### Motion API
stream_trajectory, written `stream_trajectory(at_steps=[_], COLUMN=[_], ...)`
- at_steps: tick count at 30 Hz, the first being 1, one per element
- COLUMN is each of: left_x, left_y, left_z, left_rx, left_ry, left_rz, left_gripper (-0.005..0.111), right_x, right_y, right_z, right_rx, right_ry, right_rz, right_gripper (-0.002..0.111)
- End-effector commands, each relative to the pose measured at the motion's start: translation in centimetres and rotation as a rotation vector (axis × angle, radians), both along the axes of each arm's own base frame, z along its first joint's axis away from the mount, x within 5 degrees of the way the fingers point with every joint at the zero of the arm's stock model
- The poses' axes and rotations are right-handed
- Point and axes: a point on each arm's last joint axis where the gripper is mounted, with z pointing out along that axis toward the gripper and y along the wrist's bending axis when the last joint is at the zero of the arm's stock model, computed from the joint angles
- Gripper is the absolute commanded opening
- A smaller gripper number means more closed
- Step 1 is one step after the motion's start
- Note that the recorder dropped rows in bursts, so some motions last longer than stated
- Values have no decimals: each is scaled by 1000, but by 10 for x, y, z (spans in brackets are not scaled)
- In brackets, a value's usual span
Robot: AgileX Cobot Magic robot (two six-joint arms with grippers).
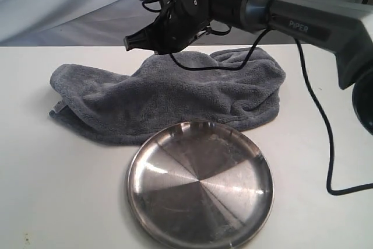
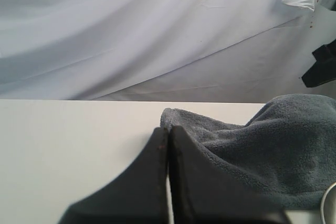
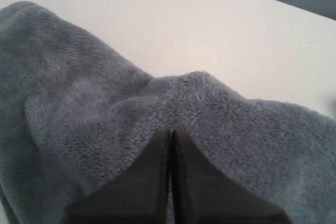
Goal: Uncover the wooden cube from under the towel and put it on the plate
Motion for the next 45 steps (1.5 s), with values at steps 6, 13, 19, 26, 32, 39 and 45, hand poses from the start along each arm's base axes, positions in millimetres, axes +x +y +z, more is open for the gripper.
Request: stream_trajectory(at_steps=[6,13,19,26,32,39,45], left_x=[0,0,0,0,0,0,0], left_y=[0,0,0,0,0,0,0], left_z=[-1,-1,-1,-1,-1,-1,-1], left_rx=[0,0,-2,0,0,-2,0], left_ry=[2,2,2,2,2,2,2], left_rz=[2,2,2,2,2,2,2], left_gripper=[1,1,1,1,1,1,1], right_x=[-27,-78,-108,-97,-63,-44,-10], right_y=[39,70,52,-26,-68,-56,-33], right_z=[-7,-22,-47,-52,-45,-28,-14], right_rx=[-16,-190,-274,-222,-167,57,63], right_ry=[13,138,217,159,131,-41,-30], right_rz=[96,268,296,123,-17,-68,-72], right_gripper=[0,0,0,0,0,0,0])
